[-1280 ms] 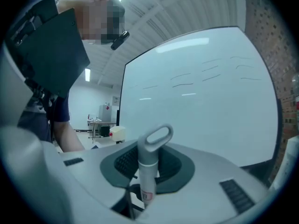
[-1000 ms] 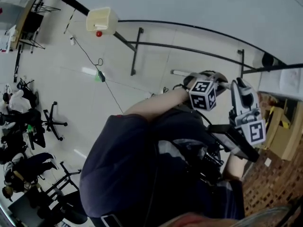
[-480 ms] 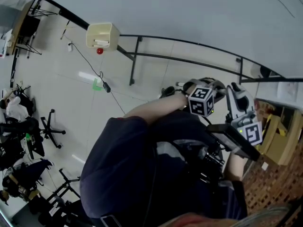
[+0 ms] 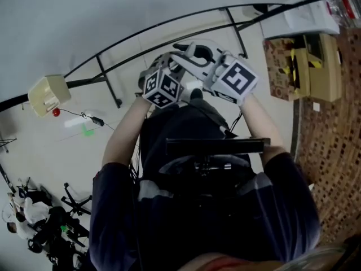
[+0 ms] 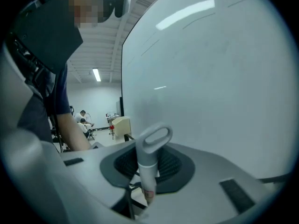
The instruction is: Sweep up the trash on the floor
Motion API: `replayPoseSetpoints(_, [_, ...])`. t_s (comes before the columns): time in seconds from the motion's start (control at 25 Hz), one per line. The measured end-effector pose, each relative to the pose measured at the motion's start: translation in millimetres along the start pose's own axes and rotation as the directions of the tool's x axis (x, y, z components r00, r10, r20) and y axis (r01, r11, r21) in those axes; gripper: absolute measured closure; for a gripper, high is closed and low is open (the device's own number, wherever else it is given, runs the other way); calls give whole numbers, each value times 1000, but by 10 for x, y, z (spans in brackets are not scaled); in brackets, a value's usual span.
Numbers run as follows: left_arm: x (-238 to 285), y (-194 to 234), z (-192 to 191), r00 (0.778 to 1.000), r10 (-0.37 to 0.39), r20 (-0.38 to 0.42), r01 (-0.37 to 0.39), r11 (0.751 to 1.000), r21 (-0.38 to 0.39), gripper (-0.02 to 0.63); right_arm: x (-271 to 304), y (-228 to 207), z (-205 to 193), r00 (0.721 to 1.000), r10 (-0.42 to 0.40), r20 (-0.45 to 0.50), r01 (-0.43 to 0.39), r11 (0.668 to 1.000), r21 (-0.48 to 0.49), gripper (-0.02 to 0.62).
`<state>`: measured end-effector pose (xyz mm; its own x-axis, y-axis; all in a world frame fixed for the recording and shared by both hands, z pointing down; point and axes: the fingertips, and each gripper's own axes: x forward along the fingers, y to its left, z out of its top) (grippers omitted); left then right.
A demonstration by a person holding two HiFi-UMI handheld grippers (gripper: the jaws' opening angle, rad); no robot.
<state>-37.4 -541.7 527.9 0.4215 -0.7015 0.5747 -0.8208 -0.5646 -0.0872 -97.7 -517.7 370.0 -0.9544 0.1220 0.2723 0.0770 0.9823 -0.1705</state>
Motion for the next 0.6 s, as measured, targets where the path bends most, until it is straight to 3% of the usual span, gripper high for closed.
replayPoseSetpoints(0.32, [118,267,-575,995,41,-88,-46,997,-55,546,451,-79,-380,994,70,-88,-67,997,37,509])
replayPoseSetpoints(0.6, [247,530,-801,992,71,-104,-84,989,-121,546,755,-259,-527,991,71,-114,-66,997,40,509])
